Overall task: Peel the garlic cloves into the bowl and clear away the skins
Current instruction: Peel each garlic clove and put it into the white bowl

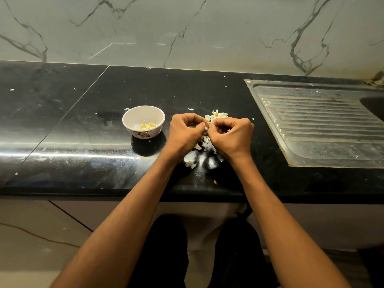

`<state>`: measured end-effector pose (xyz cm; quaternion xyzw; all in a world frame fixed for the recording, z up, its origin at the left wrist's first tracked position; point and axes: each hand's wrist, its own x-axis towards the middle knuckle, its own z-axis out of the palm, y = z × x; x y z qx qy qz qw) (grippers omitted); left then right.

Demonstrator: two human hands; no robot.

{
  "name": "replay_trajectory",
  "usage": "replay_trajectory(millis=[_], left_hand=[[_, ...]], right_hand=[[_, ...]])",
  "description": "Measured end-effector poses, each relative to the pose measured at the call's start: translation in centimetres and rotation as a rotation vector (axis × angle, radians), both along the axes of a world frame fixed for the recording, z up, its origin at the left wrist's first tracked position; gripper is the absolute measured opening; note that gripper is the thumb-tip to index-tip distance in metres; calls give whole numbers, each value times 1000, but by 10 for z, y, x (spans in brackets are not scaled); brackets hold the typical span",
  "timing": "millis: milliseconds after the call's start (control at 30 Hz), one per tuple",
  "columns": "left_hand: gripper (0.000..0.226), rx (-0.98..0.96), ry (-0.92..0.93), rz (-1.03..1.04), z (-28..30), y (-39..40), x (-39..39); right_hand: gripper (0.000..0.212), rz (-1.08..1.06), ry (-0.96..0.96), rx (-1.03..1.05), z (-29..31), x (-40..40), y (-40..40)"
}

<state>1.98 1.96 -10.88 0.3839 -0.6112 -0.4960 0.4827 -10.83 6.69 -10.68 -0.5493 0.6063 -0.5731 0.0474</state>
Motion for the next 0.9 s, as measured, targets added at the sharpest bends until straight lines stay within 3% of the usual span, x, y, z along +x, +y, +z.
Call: replay_trajectory(millis=[400, 633, 733, 900], left_hand=[[13, 91, -13, 26, 0, -3, -4], [19, 75, 123, 104, 4, -3, -1], [15, 72, 121, 108, 2, -4, -1], [15, 45, 66, 150, 0, -3, -2]], right_hand=[[11, -41, -140, 124, 2, -1, -2], [24, -62, -196, 145, 0, -7, -4], [33, -106, -162, 143, 2, -9, -3], [18, -176, 27, 153, 1, -10, -2]])
